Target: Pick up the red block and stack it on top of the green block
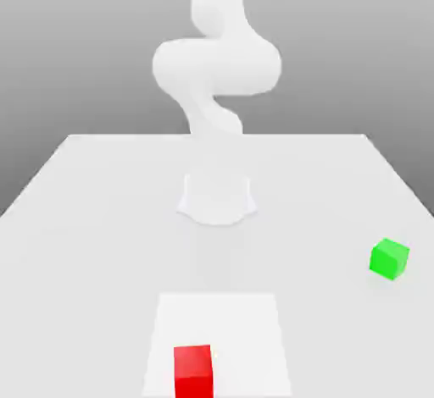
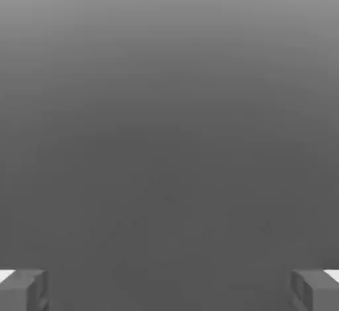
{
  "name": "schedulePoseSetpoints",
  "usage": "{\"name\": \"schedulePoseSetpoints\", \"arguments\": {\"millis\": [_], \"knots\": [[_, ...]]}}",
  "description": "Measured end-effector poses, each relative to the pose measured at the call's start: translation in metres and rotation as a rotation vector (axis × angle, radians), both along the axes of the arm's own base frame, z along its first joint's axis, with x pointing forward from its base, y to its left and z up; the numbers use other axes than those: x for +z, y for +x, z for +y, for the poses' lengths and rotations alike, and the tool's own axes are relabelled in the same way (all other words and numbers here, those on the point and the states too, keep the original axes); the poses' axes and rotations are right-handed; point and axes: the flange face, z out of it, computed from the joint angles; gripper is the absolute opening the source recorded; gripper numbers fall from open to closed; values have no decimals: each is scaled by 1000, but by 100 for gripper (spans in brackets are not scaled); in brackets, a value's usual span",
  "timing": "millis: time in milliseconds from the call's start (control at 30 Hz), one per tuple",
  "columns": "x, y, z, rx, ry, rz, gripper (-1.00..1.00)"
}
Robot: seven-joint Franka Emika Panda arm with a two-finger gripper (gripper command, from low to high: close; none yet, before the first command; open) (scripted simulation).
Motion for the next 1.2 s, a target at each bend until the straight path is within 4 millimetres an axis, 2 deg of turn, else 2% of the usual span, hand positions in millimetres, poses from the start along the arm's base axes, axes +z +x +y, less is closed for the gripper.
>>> {"name": "schedulePoseSetpoints", "arguments": {"millis": [200,333,433,633,867,967,1000,1167,1200], "knots": [[-99,68,-7,28,-1,174,0],[-171,98,-10,44,-4,287,0],[-227,113,-13,55,-8,371,0],[-341,124,-20,73,-22,540,0],[-467,107,-28,91,-45,716,0],[-508,106,-28,93,-46,726,0],[-522,106,-28,93,-46,727,-100],[-522,106,-28,93,-46,727,-100],[-528,105,-28,93,-46,728,-100]]}}
